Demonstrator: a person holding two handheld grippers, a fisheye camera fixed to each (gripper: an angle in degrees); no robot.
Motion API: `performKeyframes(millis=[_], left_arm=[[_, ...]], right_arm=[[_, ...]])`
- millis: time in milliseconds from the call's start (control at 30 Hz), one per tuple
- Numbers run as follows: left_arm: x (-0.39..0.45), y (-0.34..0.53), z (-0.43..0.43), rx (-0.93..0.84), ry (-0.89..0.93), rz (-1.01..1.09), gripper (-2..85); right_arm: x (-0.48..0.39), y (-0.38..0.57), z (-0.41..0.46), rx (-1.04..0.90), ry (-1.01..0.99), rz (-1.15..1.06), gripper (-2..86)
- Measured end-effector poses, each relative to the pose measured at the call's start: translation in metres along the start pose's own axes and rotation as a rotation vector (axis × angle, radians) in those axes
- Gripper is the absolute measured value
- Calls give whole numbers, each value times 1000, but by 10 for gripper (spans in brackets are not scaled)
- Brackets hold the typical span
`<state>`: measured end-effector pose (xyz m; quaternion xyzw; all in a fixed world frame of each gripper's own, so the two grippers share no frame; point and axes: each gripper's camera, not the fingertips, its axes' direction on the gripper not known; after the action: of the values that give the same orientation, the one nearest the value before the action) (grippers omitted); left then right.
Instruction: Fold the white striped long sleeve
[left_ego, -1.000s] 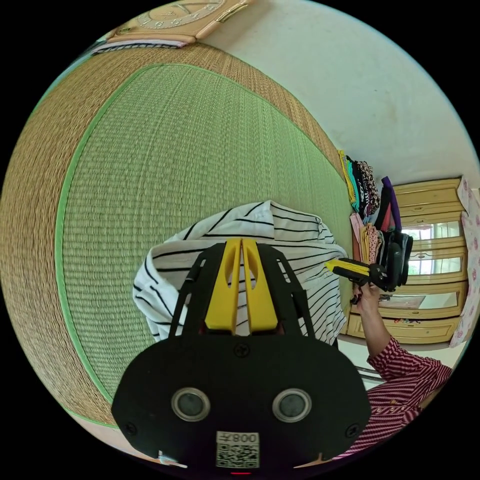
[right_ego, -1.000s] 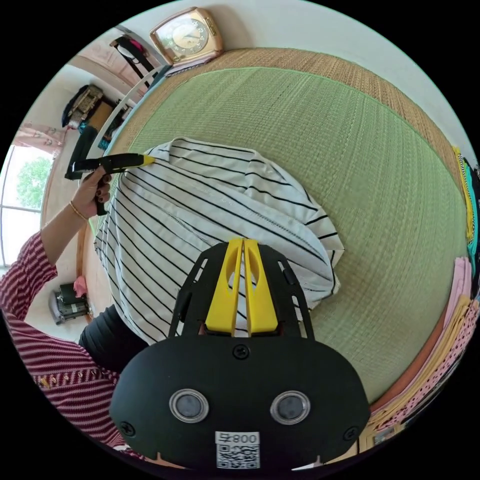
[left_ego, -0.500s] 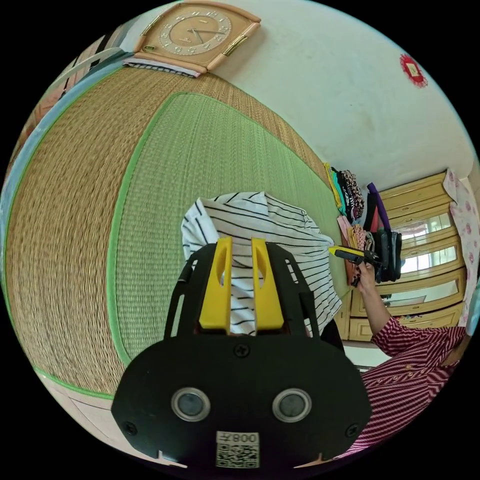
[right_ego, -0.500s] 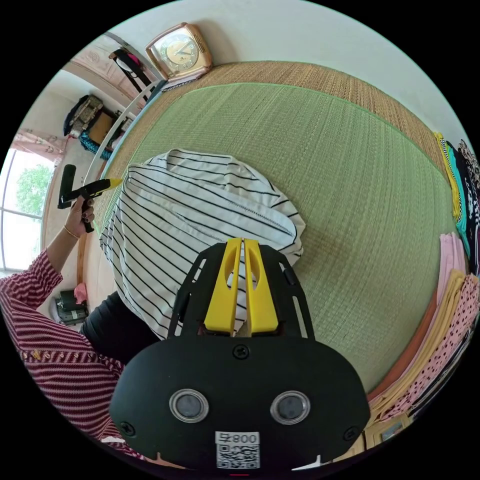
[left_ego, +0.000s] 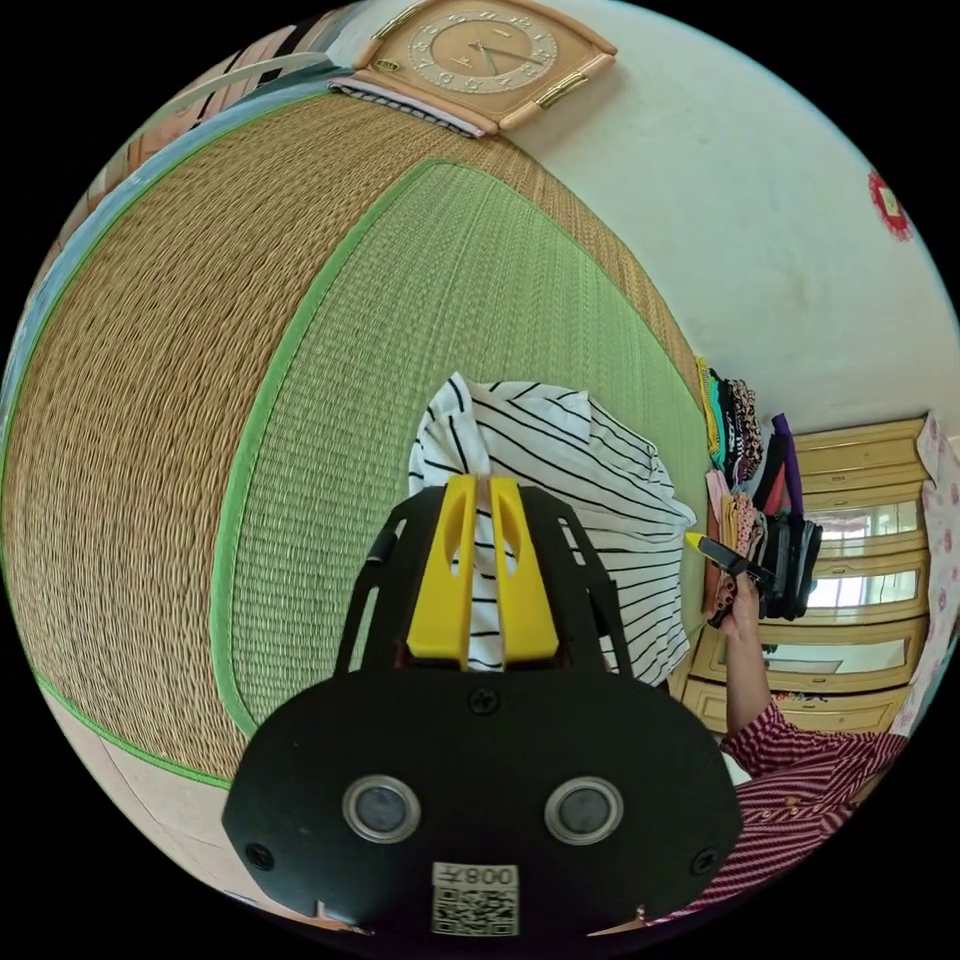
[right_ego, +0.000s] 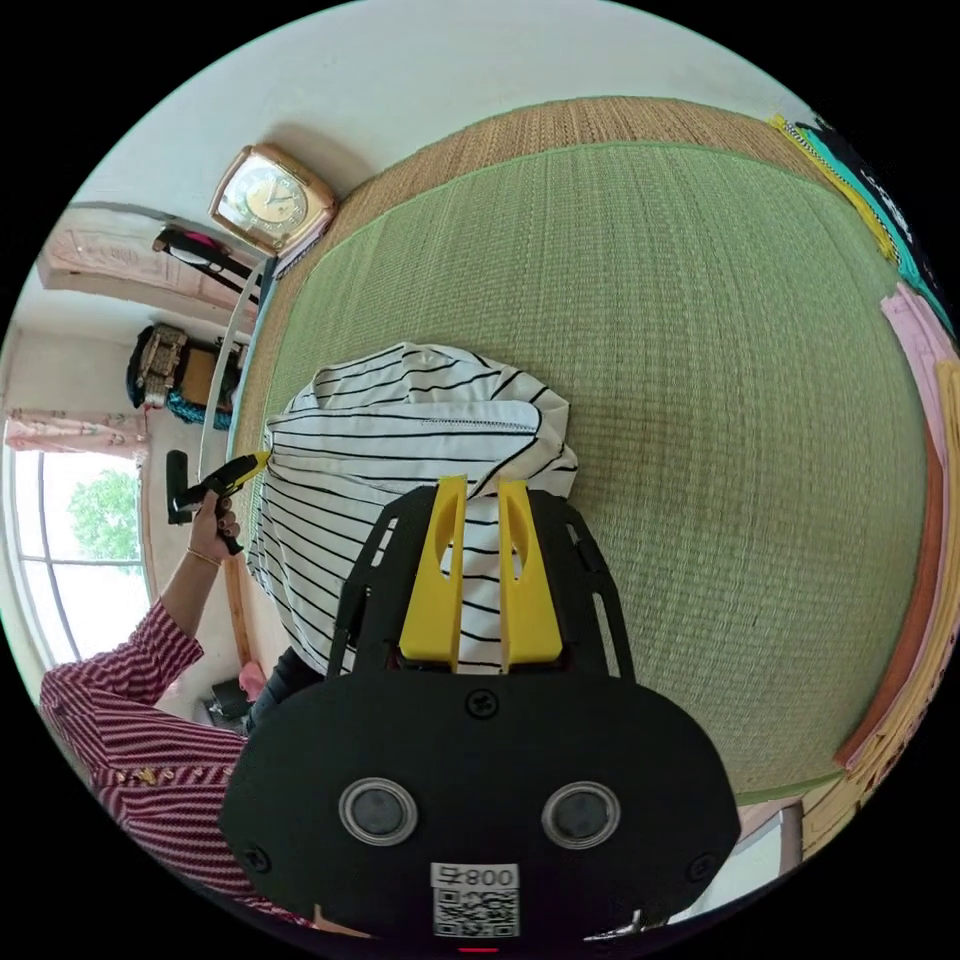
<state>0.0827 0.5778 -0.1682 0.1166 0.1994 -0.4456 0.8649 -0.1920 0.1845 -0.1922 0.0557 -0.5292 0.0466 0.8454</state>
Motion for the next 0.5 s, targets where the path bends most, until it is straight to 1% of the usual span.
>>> performKeyframes(millis=[67, 267, 400, 500], left_arm=[[-2, -1, -1, 6, 8, 5, 17], [-4, -5, -2, 3, 19, 35, 9], [-15, -9, -2, 19, 59, 3, 11], [-17, -11, -7, 36, 71, 18, 20]], right_arm=[[10, -2, -1, 8, -43, 21, 52], [38, -2, -2, 10, -81, 47, 13], [50, -3, 1, 15, -106, 62, 6], [53, 0, -2, 28, -121, 51, 8]])
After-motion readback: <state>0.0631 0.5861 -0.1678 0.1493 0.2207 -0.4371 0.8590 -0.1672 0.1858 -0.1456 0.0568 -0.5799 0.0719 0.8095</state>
